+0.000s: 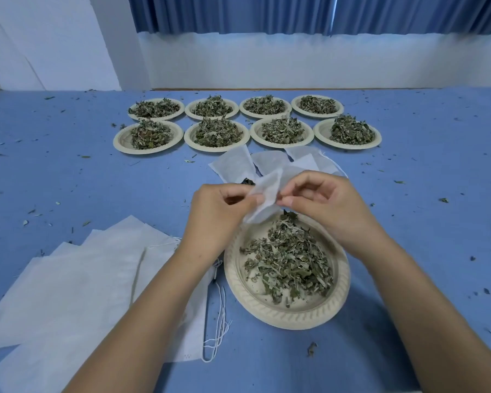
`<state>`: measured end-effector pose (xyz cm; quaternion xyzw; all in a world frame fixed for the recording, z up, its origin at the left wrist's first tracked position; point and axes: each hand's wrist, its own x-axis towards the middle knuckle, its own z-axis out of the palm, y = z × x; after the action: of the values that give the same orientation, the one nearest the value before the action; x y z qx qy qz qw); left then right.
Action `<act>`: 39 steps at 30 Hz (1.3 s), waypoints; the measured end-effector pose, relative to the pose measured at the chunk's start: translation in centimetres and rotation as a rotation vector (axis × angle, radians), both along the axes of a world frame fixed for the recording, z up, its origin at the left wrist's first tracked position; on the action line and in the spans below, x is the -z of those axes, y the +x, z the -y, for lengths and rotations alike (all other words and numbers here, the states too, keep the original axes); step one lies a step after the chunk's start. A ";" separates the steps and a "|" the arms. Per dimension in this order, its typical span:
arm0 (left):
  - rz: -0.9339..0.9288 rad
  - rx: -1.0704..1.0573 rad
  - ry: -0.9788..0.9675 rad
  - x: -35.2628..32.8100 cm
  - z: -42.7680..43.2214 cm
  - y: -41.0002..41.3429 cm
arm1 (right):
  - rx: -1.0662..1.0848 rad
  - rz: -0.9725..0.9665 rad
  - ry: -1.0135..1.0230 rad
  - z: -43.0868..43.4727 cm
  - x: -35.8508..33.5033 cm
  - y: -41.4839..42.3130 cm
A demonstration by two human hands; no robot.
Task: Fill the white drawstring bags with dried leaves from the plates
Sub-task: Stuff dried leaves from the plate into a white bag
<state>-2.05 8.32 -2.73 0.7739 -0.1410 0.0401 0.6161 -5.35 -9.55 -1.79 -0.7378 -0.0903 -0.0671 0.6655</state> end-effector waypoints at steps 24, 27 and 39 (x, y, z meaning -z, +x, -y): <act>0.007 0.057 0.357 1.0 -0.5 0.9 | -0.343 -0.014 -0.703 0.4 -0.2 -1.5; 0.034 0.007 0.327 0.9 -0.2 0.7 | -0.268 0.029 -0.562 0.8 -0.4 -1.3; 0.260 -0.052 0.286 0.7 0.8 -0.6 | 0.076 0.240 -0.097 -0.3 0.8 -1.1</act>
<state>-2.70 7.49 -3.40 0.8452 -0.2038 0.1353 0.4752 -6.42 -9.22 -2.56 -0.7586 -0.1446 -0.1757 0.6106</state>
